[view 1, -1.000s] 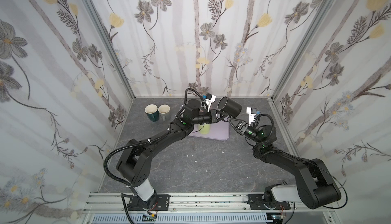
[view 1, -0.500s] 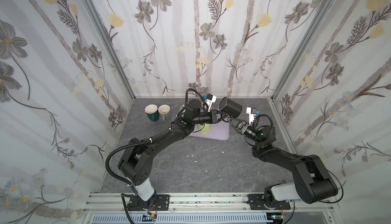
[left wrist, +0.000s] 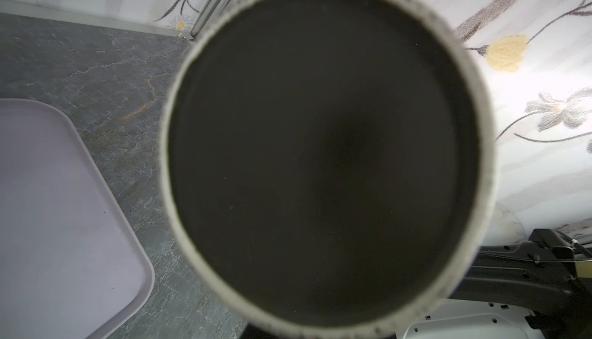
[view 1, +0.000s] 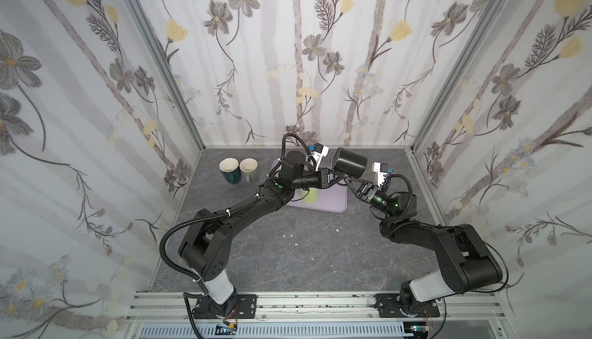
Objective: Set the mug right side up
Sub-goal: 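Open the left gripper off the black mug while right gripper holds the handle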
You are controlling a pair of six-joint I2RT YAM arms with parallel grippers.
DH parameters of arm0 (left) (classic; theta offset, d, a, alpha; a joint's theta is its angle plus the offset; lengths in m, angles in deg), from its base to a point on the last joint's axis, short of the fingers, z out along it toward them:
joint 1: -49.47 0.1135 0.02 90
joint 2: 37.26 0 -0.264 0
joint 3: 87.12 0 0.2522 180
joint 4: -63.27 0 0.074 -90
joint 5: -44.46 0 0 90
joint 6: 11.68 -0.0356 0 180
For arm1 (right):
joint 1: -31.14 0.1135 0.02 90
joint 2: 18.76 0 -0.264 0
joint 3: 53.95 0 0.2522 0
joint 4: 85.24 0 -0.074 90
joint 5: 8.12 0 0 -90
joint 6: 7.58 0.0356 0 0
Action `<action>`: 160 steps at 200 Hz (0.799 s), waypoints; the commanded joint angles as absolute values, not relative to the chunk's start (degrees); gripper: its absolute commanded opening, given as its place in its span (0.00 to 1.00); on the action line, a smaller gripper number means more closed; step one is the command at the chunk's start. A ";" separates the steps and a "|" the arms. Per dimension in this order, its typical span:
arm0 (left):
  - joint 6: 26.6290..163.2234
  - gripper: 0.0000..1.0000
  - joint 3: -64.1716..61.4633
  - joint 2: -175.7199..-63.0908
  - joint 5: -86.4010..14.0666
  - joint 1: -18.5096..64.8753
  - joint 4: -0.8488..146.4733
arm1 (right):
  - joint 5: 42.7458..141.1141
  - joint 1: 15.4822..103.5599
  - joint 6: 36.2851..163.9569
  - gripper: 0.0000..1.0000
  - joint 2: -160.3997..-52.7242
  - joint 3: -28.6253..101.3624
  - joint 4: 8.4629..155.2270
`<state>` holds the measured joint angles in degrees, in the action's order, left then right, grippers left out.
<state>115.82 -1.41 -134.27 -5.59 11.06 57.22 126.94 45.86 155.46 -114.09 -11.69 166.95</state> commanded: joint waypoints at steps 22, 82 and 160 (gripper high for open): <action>117.87 0.00 -1.13 -134.37 -4.18 10.87 59.49 | 127.75 45.90 151.79 0.08 -113.60 -11.25 174.98; 117.99 0.00 0.45 -135.03 -4.72 10.90 59.89 | 127.21 45.90 150.56 0.00 -113.08 -11.53 172.68; 118.31 0.09 0.82 -135.06 -6.43 10.87 59.77 | 126.91 46.06 150.19 0.00 -112.19 -11.37 171.44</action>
<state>115.84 0.25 -135.06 -6.14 11.04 59.47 126.32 45.81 154.65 -113.22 -11.74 165.48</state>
